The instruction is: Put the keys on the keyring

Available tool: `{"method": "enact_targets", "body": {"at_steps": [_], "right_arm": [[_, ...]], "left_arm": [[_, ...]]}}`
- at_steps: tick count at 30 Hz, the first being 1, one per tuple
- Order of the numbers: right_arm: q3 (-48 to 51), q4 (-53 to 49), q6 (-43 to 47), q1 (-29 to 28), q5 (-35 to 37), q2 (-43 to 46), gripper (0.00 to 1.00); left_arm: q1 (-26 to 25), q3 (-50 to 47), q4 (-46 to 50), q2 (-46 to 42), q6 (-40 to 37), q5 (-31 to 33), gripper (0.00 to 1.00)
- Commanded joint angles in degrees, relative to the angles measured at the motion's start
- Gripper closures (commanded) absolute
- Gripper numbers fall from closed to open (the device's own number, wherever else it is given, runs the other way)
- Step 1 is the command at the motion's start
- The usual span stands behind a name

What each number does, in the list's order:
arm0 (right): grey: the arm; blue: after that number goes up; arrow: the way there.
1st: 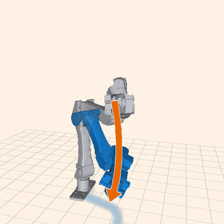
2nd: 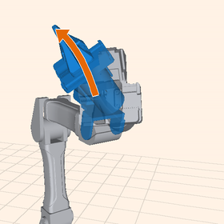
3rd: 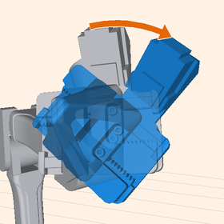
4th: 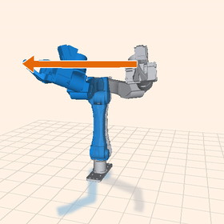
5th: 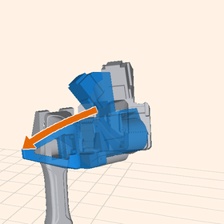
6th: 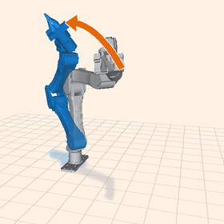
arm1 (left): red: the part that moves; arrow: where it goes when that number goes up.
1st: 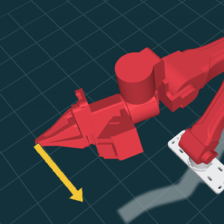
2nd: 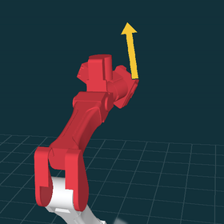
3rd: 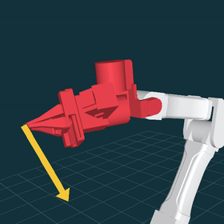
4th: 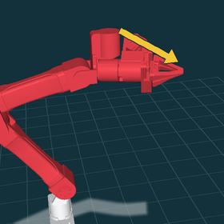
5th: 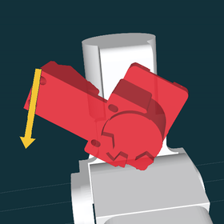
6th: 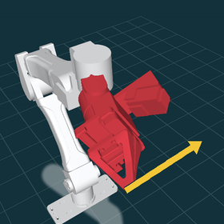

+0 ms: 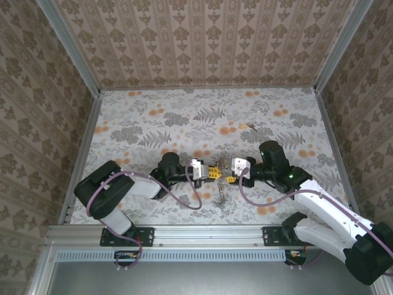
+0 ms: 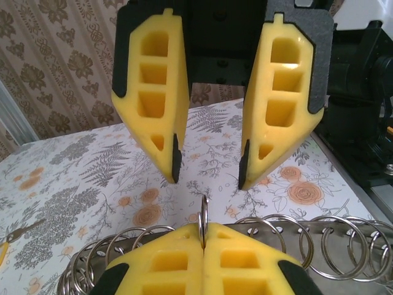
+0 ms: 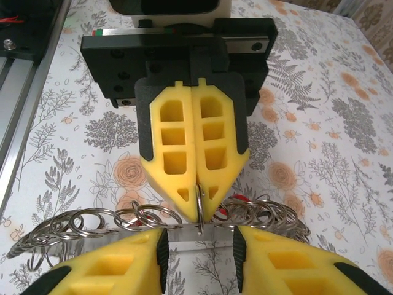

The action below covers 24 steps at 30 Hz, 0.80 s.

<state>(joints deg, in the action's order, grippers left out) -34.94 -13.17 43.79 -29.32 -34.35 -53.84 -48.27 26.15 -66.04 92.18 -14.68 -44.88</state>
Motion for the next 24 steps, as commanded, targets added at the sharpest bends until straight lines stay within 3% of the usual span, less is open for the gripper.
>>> {"method": "enact_targets", "body": {"at_steps": [1,24], "right_arm": [[0.2,1.6,0.6,-0.7,0.3,-0.4,0.66],[0.9,3.8,0.7,-1.5,0.5,-1.7,0.78]], "left_arm": [[0.1,2.0,-3.6,-1.8,-0.3,-2.2,1.00],[-0.8,3.7,-3.9,-2.1,0.6,-4.5,1.00]]}}
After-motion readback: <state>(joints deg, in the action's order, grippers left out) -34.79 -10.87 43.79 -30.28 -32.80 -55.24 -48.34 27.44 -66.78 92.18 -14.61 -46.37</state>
